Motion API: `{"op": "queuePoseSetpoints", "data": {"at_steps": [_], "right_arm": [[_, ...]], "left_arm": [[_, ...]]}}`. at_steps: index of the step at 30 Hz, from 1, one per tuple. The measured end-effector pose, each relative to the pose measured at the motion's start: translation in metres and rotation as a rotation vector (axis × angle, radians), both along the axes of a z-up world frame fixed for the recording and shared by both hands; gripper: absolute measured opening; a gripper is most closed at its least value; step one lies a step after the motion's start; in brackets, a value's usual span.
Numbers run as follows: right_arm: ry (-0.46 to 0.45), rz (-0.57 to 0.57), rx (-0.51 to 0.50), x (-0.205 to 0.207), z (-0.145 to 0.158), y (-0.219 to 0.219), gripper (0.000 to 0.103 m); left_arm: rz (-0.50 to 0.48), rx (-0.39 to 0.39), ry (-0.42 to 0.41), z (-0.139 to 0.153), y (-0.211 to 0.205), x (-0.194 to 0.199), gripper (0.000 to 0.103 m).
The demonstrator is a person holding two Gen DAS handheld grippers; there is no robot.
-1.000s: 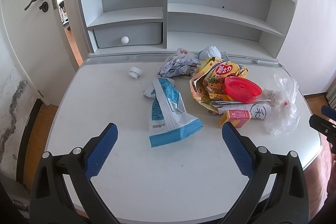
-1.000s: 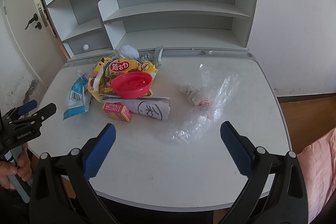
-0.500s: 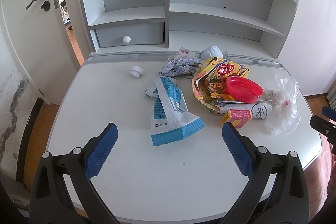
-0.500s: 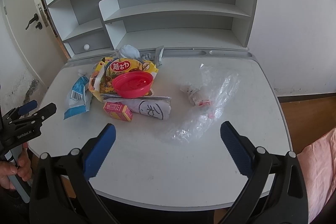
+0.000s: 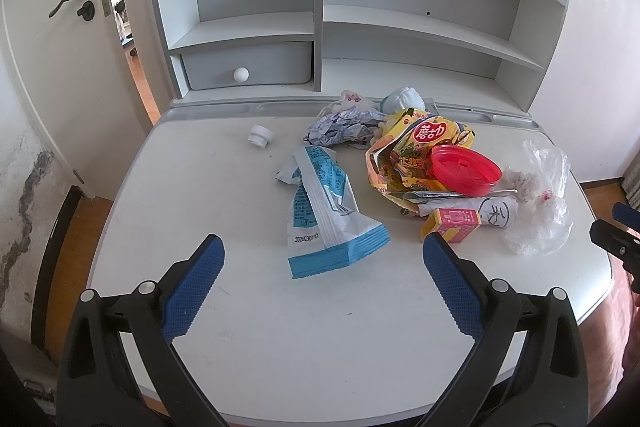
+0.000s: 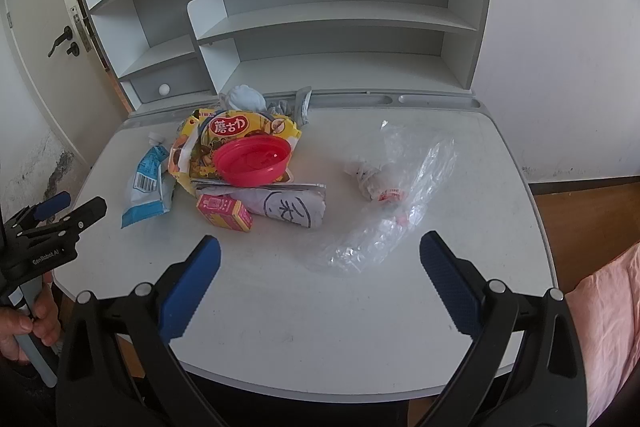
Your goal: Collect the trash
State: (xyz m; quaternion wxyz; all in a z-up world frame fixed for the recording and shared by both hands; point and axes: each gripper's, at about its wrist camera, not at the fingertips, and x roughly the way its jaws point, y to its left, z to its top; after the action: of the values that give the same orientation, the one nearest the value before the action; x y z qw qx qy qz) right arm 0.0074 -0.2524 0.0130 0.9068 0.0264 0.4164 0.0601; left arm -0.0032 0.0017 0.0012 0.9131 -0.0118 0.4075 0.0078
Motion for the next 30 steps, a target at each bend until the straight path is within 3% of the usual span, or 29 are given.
{"op": "queuePoseSetpoints", "data": {"at_steps": [19, 24, 30], "right_arm": [[0.008, -0.005, 0.005, 0.000, -0.003, -0.004, 0.096], [0.019, -0.011, 0.017, 0.003, -0.009, -0.009, 0.096], [0.037, -0.029, 0.014, 0.010, -0.017, -0.022, 0.096]], "left_arm": [[0.014, -0.035, 0.032, -0.006, 0.015, 0.008, 0.097], [0.013, -0.056, 0.080, -0.017, 0.020, 0.029, 0.097], [-0.017, -0.028, 0.136, -0.039, 0.013, 0.069, 0.097]]}}
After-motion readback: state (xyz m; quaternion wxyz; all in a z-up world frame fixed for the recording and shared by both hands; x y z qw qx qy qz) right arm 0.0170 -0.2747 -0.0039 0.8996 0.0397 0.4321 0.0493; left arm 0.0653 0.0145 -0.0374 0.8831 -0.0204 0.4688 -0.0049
